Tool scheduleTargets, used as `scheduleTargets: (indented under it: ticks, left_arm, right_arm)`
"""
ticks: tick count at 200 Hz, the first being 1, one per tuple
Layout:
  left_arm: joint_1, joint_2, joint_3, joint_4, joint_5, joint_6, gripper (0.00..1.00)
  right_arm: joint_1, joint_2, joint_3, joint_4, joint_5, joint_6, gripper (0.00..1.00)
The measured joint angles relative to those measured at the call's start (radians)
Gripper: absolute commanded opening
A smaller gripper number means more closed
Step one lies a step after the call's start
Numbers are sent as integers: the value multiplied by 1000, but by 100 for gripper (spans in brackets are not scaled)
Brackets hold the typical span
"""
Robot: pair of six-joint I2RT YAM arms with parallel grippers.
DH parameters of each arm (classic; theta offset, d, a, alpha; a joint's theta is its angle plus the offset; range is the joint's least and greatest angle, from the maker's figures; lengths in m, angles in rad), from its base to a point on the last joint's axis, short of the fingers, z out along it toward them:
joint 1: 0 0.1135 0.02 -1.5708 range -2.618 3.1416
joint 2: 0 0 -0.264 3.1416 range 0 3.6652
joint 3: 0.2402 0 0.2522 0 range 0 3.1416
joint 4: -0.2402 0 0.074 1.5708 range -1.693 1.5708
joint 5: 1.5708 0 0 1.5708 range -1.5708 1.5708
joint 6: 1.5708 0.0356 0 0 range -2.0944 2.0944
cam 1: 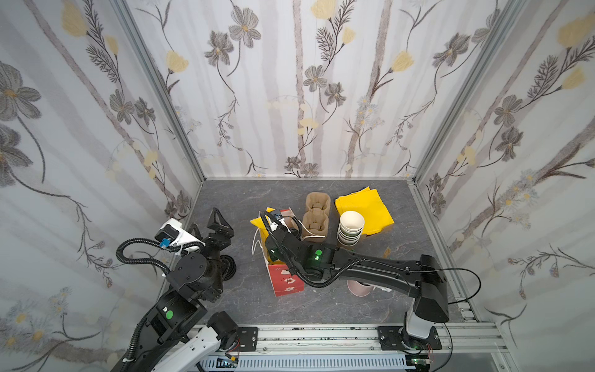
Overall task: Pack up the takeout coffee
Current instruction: 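Push the napkin into the bag with the right gripper while the left withdraws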
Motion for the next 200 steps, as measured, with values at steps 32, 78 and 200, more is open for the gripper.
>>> scheduleTargets:
  ticks: [32, 78, 200]
  left_arm:
    - [0, 4, 0, -16, 0, -1, 83]
    - [0, 13, 0, -30, 12, -4, 83]
    - [0, 82, 12, -45, 42, -8, 84]
  right_arm:
    - [-16, 20, 17, -58, -21, 38, 0]
    - [-34, 41, 56, -124, -37, 78, 21]
    - [-24, -195, 127, -170, -44, 75, 51]
